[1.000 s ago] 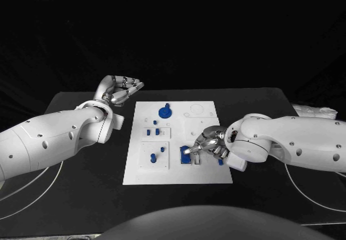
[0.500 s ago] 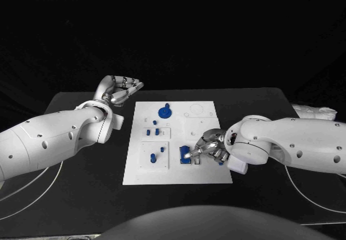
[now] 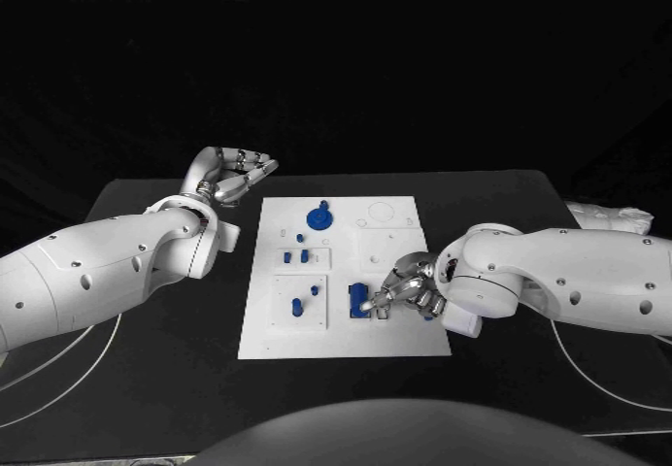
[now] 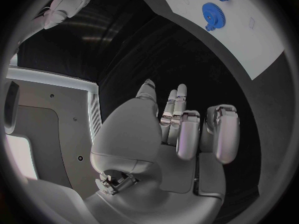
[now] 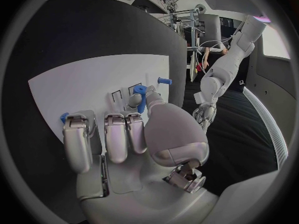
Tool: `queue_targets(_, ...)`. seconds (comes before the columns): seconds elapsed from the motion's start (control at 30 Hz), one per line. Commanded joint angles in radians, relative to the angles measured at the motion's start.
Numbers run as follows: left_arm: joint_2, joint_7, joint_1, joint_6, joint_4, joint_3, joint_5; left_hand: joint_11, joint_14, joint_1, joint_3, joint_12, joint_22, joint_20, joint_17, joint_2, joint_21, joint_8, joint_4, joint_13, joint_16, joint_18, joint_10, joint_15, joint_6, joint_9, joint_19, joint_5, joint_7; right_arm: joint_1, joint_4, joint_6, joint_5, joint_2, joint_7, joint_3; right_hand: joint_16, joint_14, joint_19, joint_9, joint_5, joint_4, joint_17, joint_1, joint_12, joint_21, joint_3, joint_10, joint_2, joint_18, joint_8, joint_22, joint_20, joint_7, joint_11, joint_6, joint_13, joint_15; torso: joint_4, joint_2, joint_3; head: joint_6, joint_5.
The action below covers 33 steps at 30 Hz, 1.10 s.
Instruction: Assemble the parts on the task board
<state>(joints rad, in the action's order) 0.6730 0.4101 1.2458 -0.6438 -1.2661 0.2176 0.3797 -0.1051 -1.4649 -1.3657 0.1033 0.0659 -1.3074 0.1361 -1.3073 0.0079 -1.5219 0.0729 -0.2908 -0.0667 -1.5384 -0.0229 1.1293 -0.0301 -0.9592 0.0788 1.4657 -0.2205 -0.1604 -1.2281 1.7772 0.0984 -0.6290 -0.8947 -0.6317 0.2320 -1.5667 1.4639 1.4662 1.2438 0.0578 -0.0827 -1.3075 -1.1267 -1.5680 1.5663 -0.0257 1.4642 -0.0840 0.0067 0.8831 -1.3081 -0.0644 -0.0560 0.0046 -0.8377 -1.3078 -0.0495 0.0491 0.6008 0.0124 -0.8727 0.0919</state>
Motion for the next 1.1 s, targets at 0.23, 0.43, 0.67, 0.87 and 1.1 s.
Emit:
queue_targets(0.23, -0.003, 0.005, 0.001, 0.014, -0.001, -0.001, 0.001, 0.002, -0.085, 0.0, 0.006, 0.002, -0.245, 0.005, -0.216, 0.011, 0.005, 0.004, -0.001, -0.001, 0.001, 0.009, 0.0, -0.005, 0.003, 0.001, 0.064, -0.006, -0.001, 0.002, -0.015, -0.018, -0.014, 0.013, -0.012, 0.0, -0.004, 0.107, 0.105, 0.001, 0.001, 0.003, -0.263, -0.01, -0.003, 0.004, 0.004, 0.107, -0.005, -0.007, 0.002, -0.263, 0.009, 0.0, -0.008, -0.003, -0.263, -0.008, -0.0004, 0.001, 0.0003, 0.0, 0.001)
queue_targets(0.43, -0.002, 0.004, 0.001, 0.014, -0.002, -0.001, 0.001, 0.002, -0.085, 0.0, 0.006, 0.002, -0.245, 0.005, -0.216, 0.011, 0.005, 0.004, -0.001, -0.001, 0.001, 0.009, 0.0, -0.005, 0.003, 0.001, 0.064, -0.006, -0.001, 0.002, -0.019, -0.017, -0.015, 0.014, -0.013, 0.0, -0.004, 0.107, 0.105, 0.002, 0.001, 0.002, -0.263, -0.01, -0.003, 0.004, 0.005, 0.107, -0.007, -0.007, 0.001, -0.263, 0.009, 0.0, -0.009, -0.002, -0.263, -0.008, -0.0003, 0.001, 0.0, 0.0, 0.001)
queue_targets(0.67, -0.002, 0.004, 0.001, 0.014, -0.002, -0.001, 0.001, 0.002, -0.085, 0.0, 0.006, 0.002, -0.245, 0.005, -0.216, 0.011, 0.005, 0.004, -0.001, -0.001, 0.001, 0.009, 0.0, -0.005, 0.003, 0.001, 0.064, -0.006, -0.001, 0.002, -0.025, -0.022, -0.015, 0.016, -0.018, 0.0, -0.004, 0.107, 0.105, 0.003, 0.001, 0.001, -0.263, -0.009, -0.003, 0.004, 0.005, 0.107, -0.009, -0.007, 0.0, -0.263, 0.009, 0.0, -0.009, -0.001, -0.263, -0.008, -0.0005, 0.001, -0.0001, 0.0, 0.001)
queue_targets(0.87, -0.003, 0.004, 0.001, 0.014, -0.002, -0.001, 0.001, 0.002, -0.085, 0.0, 0.006, 0.002, -0.245, 0.005, -0.216, 0.011, 0.005, 0.004, -0.001, -0.001, 0.001, 0.009, 0.0, -0.005, 0.003, 0.001, 0.064, -0.006, -0.001, 0.002, -0.031, -0.026, -0.016, 0.019, -0.021, 0.0, -0.004, 0.107, 0.105, 0.003, 0.002, 0.0, -0.263, -0.009, -0.003, 0.004, 0.006, 0.107, -0.011, -0.007, -0.002, -0.263, 0.01, 0.001, -0.009, 0.002, -0.263, -0.008, -0.0002, 0.001, -0.0002, 0.0, 0.002)
queue_targets(1.1, -0.003, 0.004, 0.001, 0.015, -0.002, -0.001, 0.001, 0.002, -0.085, 0.0, 0.006, 0.002, -0.245, 0.005, -0.216, 0.011, 0.005, 0.004, -0.001, -0.001, 0.001, 0.009, 0.0, -0.005, 0.003, 0.001, 0.064, -0.006, -0.001, 0.002, -0.037, -0.027, -0.016, 0.023, -0.023, 0.0, -0.004, 0.107, 0.105, 0.004, 0.002, 0.0, -0.263, -0.009, -0.003, 0.004, 0.007, 0.107, -0.014, -0.007, -0.004, -0.263, 0.01, 0.001, -0.009, 0.003, -0.263, -0.009, -0.0003, 0.001, -0.0001, 0.0, 0.002)
